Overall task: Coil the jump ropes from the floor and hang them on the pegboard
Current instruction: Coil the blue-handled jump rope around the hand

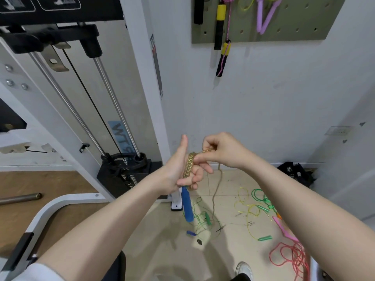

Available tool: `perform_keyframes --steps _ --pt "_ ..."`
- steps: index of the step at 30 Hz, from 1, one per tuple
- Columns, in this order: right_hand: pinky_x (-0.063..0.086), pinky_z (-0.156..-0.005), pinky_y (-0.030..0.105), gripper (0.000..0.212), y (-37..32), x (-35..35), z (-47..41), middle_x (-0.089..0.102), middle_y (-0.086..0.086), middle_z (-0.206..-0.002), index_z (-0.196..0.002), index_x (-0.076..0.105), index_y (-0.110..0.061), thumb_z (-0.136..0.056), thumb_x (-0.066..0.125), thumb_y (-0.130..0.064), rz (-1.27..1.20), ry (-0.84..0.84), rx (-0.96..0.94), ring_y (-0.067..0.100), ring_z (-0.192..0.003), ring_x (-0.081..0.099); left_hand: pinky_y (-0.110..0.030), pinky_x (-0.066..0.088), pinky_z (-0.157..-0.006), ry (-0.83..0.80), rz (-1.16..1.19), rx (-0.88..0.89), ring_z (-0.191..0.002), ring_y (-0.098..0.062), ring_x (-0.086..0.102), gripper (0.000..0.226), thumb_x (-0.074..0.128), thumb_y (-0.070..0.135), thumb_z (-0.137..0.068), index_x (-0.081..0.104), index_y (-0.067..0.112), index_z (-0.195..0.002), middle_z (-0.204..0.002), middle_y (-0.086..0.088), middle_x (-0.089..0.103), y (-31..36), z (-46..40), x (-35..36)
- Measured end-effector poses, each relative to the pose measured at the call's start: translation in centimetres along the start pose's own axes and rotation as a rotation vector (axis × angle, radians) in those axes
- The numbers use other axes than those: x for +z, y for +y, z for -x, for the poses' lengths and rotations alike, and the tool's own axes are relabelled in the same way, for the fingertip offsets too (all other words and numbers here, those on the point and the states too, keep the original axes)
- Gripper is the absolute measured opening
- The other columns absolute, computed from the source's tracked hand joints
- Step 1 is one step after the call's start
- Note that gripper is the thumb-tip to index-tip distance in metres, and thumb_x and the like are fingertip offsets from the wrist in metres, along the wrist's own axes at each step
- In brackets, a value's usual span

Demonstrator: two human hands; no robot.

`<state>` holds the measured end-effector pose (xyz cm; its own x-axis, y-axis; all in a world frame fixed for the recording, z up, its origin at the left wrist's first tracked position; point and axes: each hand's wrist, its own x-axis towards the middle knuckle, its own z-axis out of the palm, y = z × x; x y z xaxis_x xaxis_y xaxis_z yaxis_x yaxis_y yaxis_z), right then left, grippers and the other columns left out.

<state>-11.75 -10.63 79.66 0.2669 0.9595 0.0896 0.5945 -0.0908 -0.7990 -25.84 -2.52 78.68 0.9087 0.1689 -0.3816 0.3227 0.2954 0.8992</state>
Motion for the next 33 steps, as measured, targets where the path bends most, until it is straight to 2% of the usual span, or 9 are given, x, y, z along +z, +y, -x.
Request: perform_keyframes --steps 5,8,11,13,17,19,22,28,33 --pt "0.042 -0.063 0.016 0.04 0.3 0.9 0.3 0.058 0.0 -0.057 -0.062 0.058 -0.015 -0.081 0.061 -0.05 -0.5 -0.15 0.071 0.009 -0.059 0.051 -0.018 0.046 -0.046 -0.42 0.32 0.066 -0.021 -0.002 0.035 0.059 0.054 0.059 -0.08 0.068 0.002 -0.075 -0.039 -0.002 0.052 1.9 0.7 -0.7" --pt "0.041 -0.065 0.023 0.05 0.8 2.4 0.4 0.047 0.005 -0.058 -0.064 0.053 -0.013 -0.091 0.041 -0.053 -0.475 -0.174 0.147 0.013 -0.057 0.045 -0.031 0.056 -0.065 -0.534 0.675 0.191 -0.035 -0.013 0.053 0.046 0.051 0.033 -0.093 0.06 -0.01 -0.107 -0.062 -0.015 0.064 2.5 1.1 -1.0" --pt "0.036 -0.054 0.024 0.029 1.6 3.4 1.2 0.043 -0.002 -0.056 -0.071 0.05 -0.015 -0.098 0.044 -0.023 -0.307 -0.273 0.225 0.011 -0.05 0.04 -0.028 0.058 -0.07 -0.03 0.661 0.386 -0.049 -0.008 0.062 0.041 0.043 0.032 -0.091 0.055 0.006 -0.12 -0.084 -0.007 0.071 3.0 0.4 -2.0" --pt "0.028 -0.04 0.02 0.011 1.4 3.3 1.8 0.043 0.001 -0.057 -0.083 0.052 -0.015 -0.094 0.05 -0.012 -0.244 -0.434 0.299 0.009 -0.04 0.033 -0.031 0.053 -0.089 0.351 0.456 0.441 -0.084 -0.013 0.069 0.034 0.038 0.032 -0.096 0.052 0.016 -0.122 -0.107 -0.004 0.068 2.4 0.0 -3.2" --pt "0.021 -0.034 0.016 0.003 -0.8 2.1 1.6 0.042 0.003 -0.051 -0.093 0.057 -0.007 -0.09 0.055 -0.008 -0.196 -0.557 0.285 0.01 -0.035 0.029 -0.034 0.034 -0.109 0.572 -0.013 0.292 -0.125 -0.018 0.048 0.039 0.041 0.022 -0.099 0.042 0.016 -0.138 -0.139 -0.006 0.049 -0.6 -0.3 -4.5" --pt "0.025 -0.034 0.016 0.009 -2.1 1.6 1.3 0.044 -0.004 -0.044 -0.093 0.059 -0.002 -0.09 0.058 -0.01 -0.148 -0.532 0.193 0.008 -0.031 0.035 -0.039 0.033 -0.111 0.535 -0.241 0.254 -0.12 -0.019 0.052 0.038 0.044 0.024 -0.098 0.044 0.022 -0.136 -0.136 -0.005 0.052 -2.1 -0.6 -4.2" --pt "0.026 -0.037 0.017 0.018 -2.7 0.5 0.2 0.044 -0.005 -0.043 -0.078 0.063 -0.003 -0.088 0.061 -0.017 -0.122 -0.276 0.092 0.007 -0.034 0.034 -0.05 0.045 -0.098 0.35 -0.254 0.177 -0.065 -0.021 0.062 0.039 0.04 0.05 -0.093 0.056 0.028 -0.12 -0.098 -0.008 0.071 -2.5 -0.1 -2.5" --pt "0.031 -0.046 0.019 0.028 0.3 0.6 -0.1 0.044 -0.004 -0.047 -0.066 0.057 -0.008 -0.086 0.063 -0.027 -0.346 -0.003 0.144 0.007 -0.044 0.037 -0.023 0.052 -0.056 -0.068 0.115 0.058 -0.027 -0.011 0.028 0.081 0.018 0.069 -0.084 0.069 0.005 -0.087 -0.038 -0.001 0.049 0.4 2.0 0.7" --pt "0.028 -0.05 0.026 0.042 1.8 3.2 0.9 0.041 0.002 -0.047 -0.061 0.054 -0.009 -0.098 0.04 -0.025 -0.345 -0.141 0.315 0.011 -0.043 0.034 -0.022 0.057 -0.065 -0.049 0.433 0.322 -0.032 -0.002 0.043 0.05 0.04 0.045 -0.088 0.059 0.009 -0.118 -0.078 -0.003 0.069 1.6 1.1 -0.1"
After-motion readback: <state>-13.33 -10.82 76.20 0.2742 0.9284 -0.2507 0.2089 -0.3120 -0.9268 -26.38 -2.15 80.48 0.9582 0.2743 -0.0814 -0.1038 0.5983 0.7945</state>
